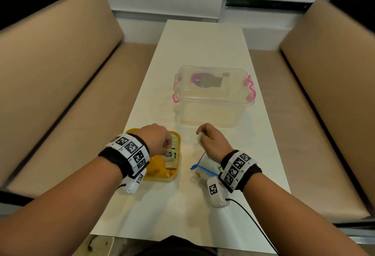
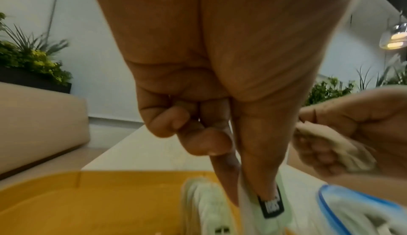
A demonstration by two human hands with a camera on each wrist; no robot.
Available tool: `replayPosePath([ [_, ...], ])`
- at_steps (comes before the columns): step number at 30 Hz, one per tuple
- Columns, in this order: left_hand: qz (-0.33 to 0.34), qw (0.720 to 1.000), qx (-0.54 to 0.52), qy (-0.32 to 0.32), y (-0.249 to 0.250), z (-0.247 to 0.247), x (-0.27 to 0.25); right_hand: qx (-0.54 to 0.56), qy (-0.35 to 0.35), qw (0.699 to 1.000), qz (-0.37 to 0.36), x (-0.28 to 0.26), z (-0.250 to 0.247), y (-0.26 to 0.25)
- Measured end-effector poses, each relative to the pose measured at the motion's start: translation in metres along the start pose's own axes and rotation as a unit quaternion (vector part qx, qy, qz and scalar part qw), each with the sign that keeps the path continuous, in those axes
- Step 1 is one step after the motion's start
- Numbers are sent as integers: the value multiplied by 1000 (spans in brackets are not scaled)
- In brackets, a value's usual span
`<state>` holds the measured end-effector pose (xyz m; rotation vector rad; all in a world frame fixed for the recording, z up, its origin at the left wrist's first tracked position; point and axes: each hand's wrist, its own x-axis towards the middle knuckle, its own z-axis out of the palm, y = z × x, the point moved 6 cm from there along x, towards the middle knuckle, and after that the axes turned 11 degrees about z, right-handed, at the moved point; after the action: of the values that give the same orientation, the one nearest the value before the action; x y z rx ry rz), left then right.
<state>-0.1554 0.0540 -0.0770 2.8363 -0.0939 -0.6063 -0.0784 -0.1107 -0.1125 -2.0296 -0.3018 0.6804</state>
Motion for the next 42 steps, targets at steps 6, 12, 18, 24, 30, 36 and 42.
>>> replayPosePath([
  [6,-8,996,6,-86,-4,44,22,-39,6,999,-7,0,9,-1],
  [12,-30,997,17,-72,-11,49,39,15,4,1000,9,2,13,3],
  [18,-23,999,-16,-20,-21,37,35,18,2,1000,23,5,21,6],
  [24,65,979,-167,94,-10,6,16,56,-5,998,4,4,27,-4],
  [30,46,980,-154,116,-15,6,12,68,-26,997,-2,8,32,-12],
  [36,-17,996,-91,-3,-28,37,13,-59,-11,998,33,18,46,1],
  [42,-68,994,-27,-83,-24,76,31,-107,-83,982,129,11,69,12],
])
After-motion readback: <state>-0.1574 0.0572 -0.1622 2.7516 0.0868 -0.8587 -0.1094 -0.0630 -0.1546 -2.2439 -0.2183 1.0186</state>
